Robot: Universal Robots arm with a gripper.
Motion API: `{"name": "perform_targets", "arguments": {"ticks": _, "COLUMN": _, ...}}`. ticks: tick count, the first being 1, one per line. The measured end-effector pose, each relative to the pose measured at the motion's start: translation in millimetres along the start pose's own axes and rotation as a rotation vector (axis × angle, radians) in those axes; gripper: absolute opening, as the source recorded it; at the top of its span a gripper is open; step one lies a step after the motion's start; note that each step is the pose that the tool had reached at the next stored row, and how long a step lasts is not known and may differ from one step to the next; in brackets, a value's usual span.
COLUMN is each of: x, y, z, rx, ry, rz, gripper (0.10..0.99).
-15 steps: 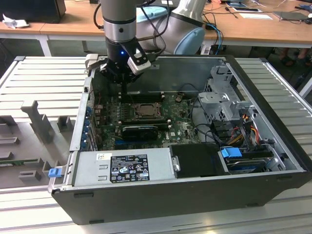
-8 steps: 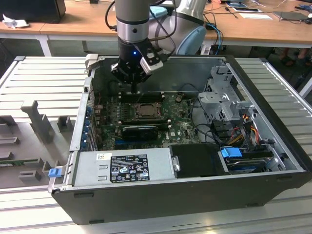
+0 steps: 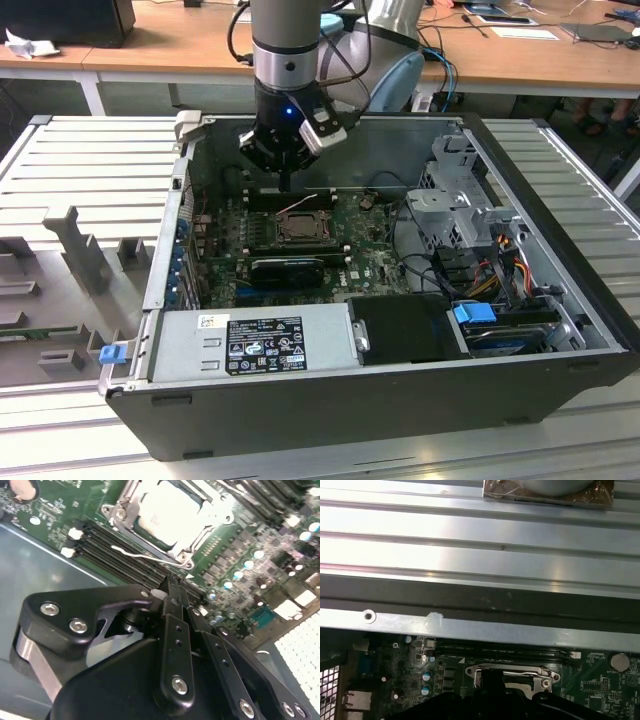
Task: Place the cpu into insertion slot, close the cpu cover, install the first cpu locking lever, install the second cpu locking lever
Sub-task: 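Install the first cpu locking lever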
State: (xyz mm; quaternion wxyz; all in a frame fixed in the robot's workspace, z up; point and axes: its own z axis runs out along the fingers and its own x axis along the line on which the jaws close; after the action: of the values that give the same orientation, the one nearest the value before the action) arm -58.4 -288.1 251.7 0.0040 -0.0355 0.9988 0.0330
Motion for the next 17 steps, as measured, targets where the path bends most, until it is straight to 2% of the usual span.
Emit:
{"name": "perform_targets", "arguments": {"ticks": 1, "x": -2.2, "y": -0.2, "z": 0.4, "rx": -0.013, "ry": -0.0011, "rz": 0.0, "gripper": 0.106}}
{"name": "perform_targets", "arguments": {"ticks": 3, "x": -5.2, "y": -0.4, "z": 2.9, "rx": -0.023, "ry": -0.0021, "rz": 0.0, "gripper": 0.106}}
{"name": "perform_targets", "arguments": {"ticks": 8, "x": -12.7, "y": -1.6, "z": 12.3, "rx": -0.023, "ry": -0.0022, "rz": 0.004, "gripper": 0.106}}
{"name": "perform_targets", "arguments": {"ticks": 9, "x": -15.0, "y": -2.0, "z": 18.1, "rx": -0.023, "ry": -0.0044, "rz": 0.037, "gripper": 0.106}}
{"name": "perform_targets", "arguments": {"ticks": 10, "x": -15.7, "y": -0.2, "z": 24.9, "rx": -0.025, "ry": -0.0045, "rz": 0.036, "gripper": 0.106}}
{"name": "perform_targets", "arguments": {"ticks": 11, "x": -16.6, "y": 0.7, "z": 27.5, "rx": -0.025, "ry": -0.0046, "rz": 0.036, "gripper": 0.106}}
{"name": "perform_targets", "arguments": {"ticks": 17, "x": -25.9, "y": 1.3, "z": 30.1, "rx": -0.025, "ry": -0.0044, "rz": 0.036, "gripper": 0.106}}
